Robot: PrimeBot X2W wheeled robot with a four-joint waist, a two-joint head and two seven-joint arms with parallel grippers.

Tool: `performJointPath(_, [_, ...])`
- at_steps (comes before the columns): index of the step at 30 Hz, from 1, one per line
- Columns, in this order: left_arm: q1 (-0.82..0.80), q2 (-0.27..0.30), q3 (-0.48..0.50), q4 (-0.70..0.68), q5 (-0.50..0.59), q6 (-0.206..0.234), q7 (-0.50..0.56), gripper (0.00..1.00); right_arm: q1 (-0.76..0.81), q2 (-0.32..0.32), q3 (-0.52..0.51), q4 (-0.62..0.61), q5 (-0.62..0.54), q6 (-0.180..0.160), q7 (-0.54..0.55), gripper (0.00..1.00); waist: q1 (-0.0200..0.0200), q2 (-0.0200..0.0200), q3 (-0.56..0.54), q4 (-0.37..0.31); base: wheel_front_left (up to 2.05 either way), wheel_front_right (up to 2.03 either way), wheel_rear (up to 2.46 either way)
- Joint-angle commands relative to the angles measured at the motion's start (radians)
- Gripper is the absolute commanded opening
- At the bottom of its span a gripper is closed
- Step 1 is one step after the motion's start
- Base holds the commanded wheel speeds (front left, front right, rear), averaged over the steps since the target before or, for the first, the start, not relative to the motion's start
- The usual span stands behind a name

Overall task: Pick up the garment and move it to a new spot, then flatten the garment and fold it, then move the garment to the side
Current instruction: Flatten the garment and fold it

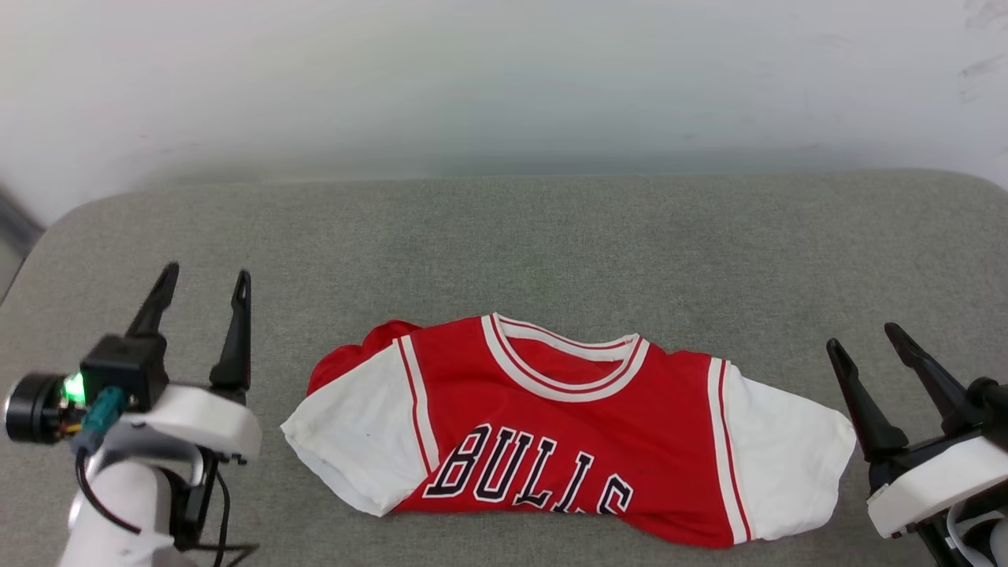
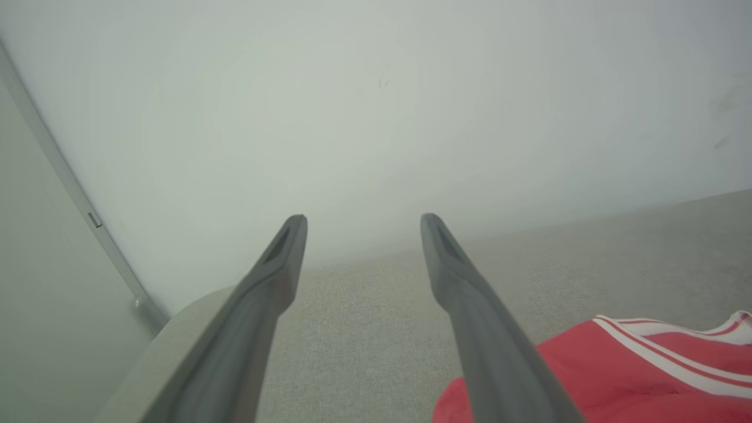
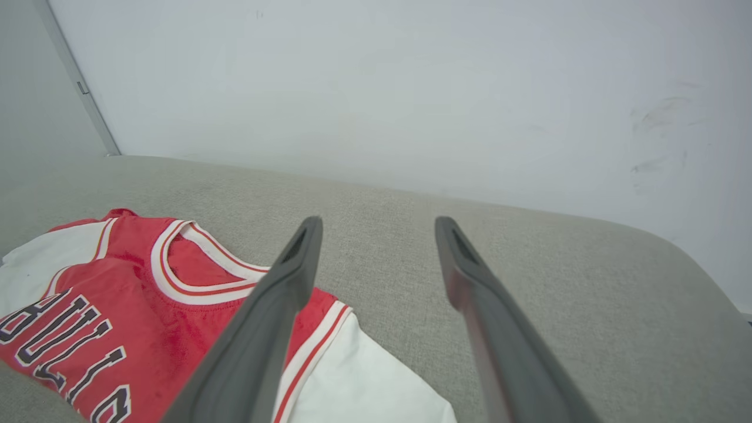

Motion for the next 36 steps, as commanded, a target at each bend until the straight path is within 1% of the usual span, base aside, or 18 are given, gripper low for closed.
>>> performJointPath(1, [-0.038, 0.017, -0.013, 0.006, -0.008, -0.006, 0.020, 1.00, 0.017, 0.022, -0.018, -0.018, -0.025, 0.000, 0.000, 1.00, 0.0000, 0.0000, 0.008, -0.005, 0.00, 0.00, 0.00])
performJointPath(6, [-0.201, 0.088, -0.111, 0.027, -0.053, -0.021, 0.130, 1.00, 0.048, 0.098, -0.076, -0.087, -0.123, 0.000, 0.017, 1.00, 0.0000, 0.0000, 0.040, -0.018, 0.00, 0.00, 0.00])
performJointPath(9, [-0.302, 0.139, -0.225, 0.032, -0.108, -0.022, 0.219, 1.00, 0.050, 0.125, -0.087, -0.115, -0.154, 0.000, 0.023, 1.00, 0.0000, 0.0000, 0.063, -0.030, 0.00, 0.00, 0.00])
performJointPath(14, [-0.463, 0.234, -0.436, 0.046, -0.261, -0.022, 0.407, 1.00, 0.034, 0.143, -0.084, -0.140, -0.189, 0.000, 0.032, 1.00, 0.0000, 0.0000, 0.102, -0.053, 0.00, 0.00, 0.00])
performJointPath(18, [-0.568, 0.293, -0.594, 0.059, -0.414, -0.022, 0.586, 1.00, 0.017, 0.149, -0.081, -0.148, -0.200, 0.000, 0.031, 1.00, 0.0000, 0.0000, 0.132, -0.075, 0.00, 0.00, 0.00])
performJointPath(20, [-0.606, 0.324, -0.658, 0.068, -0.489, -0.022, 0.674, 1.00, 0.008, 0.153, -0.082, -0.150, -0.202, 0.000, 0.028, 1.00, 0.0000, 0.0000, 0.147, -0.084, 0.00, 0.00, 0.00])
performJointPath(23, [-0.656, 0.372, -0.755, 0.090, -0.564, -0.022, 0.785, 1.00, -0.005, 0.158, -0.080, -0.150, -0.209, 0.000, 0.025, 1.00, 0.0000, 0.0000, 0.171, -0.096, 0.00, 0.00, 0.00])
performJointPath(29, [-0.721, 0.458, -0.912, 0.155, -0.703, -0.022, 0.975, 1.00, -0.028, 0.166, -0.072, -0.151, -0.221, 0.000, 0.019, 1.00, 0.0000, 0.0000, 0.222, -0.121, 0.00, 0.00, 0.00])
performJointPath(32, [-0.746, 0.496, -0.979, 0.179, -0.751, -0.022, 1.043, 1.00, -0.040, 0.168, -0.069, -0.149, -0.222, 0.000, 0.015, 1.00, 0.0000, 0.0000, 0.245, -0.131, 0.00, 0.00, 0.00])
performJointPath(36, [-0.749, 0.529, -1.035, 0.218, -0.809, -0.022, 1.070, 1.00, -0.049, 0.173, -0.070, -0.143, -0.224, 0.000, 0.010, 1.00, 0.0000, 0.0000, 0.273, -0.139, 0.00, 0.00, 0.00])
